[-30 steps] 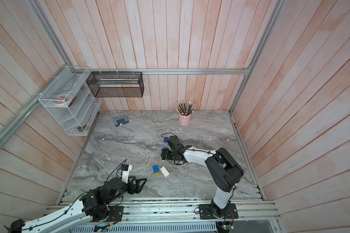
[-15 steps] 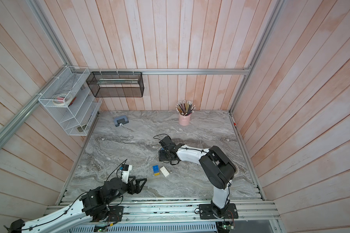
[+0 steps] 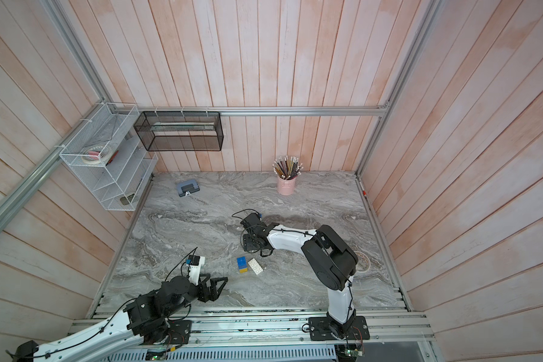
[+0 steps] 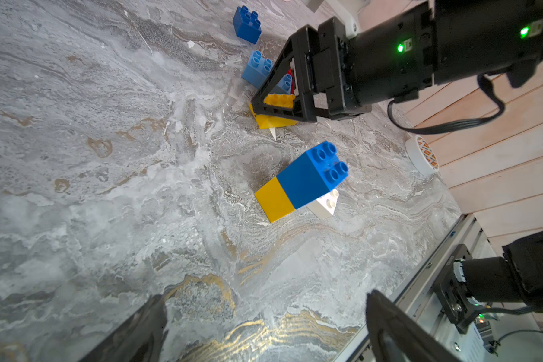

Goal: Assemble a spoon with lego
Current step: Pick up the lego brick from the center of the board.

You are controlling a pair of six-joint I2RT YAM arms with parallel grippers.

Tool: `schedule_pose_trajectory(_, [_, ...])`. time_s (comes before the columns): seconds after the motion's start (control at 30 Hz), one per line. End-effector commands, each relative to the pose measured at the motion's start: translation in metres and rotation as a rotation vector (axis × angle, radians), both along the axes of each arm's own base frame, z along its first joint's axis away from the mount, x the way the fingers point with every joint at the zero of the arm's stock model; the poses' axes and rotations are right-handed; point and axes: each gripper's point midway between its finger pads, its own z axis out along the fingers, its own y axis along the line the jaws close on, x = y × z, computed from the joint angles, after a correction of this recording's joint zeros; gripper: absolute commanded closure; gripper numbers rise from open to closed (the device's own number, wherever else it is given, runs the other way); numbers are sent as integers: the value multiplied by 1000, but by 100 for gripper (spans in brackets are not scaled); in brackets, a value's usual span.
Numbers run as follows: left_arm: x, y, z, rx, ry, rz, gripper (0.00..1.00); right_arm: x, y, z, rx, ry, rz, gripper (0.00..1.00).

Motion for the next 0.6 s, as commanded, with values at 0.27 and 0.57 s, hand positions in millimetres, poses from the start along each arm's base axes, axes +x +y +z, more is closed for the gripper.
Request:
schedule_pose_trajectory(0.27, [1,-2,12,-17,-29,-10,0,-12,-22,-12,-105,13,-27,45])
schedule_pose_trajectory(0.57, [7,-1,33,-3,-83,4,0,-18,-38,74,-7,-119,-37,50])
